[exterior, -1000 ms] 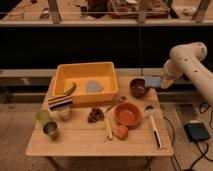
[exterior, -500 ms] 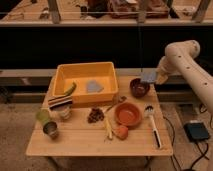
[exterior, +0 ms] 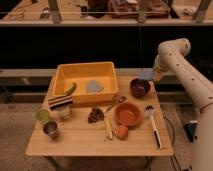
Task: Place sponge in purple bowl
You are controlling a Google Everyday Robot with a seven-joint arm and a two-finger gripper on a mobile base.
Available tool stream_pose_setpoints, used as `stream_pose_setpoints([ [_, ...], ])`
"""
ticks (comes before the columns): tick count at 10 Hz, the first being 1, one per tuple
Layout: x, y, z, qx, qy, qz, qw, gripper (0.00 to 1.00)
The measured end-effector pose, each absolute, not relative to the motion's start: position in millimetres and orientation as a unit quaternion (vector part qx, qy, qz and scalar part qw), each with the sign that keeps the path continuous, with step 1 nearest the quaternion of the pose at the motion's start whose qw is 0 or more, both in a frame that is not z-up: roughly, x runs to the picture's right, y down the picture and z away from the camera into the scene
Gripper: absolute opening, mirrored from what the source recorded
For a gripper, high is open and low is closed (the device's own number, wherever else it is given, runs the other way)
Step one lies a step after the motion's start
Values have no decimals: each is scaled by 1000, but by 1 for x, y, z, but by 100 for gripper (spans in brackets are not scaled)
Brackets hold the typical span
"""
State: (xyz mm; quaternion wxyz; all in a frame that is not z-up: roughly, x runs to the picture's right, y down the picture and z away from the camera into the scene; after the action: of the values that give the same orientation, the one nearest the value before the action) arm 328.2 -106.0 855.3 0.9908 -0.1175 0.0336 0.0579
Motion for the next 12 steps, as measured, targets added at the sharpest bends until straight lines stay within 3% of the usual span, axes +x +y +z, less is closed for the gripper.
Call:
stream_pose_setpoints([
  [12,315,-110,875,-137,15,60,989,0],
])
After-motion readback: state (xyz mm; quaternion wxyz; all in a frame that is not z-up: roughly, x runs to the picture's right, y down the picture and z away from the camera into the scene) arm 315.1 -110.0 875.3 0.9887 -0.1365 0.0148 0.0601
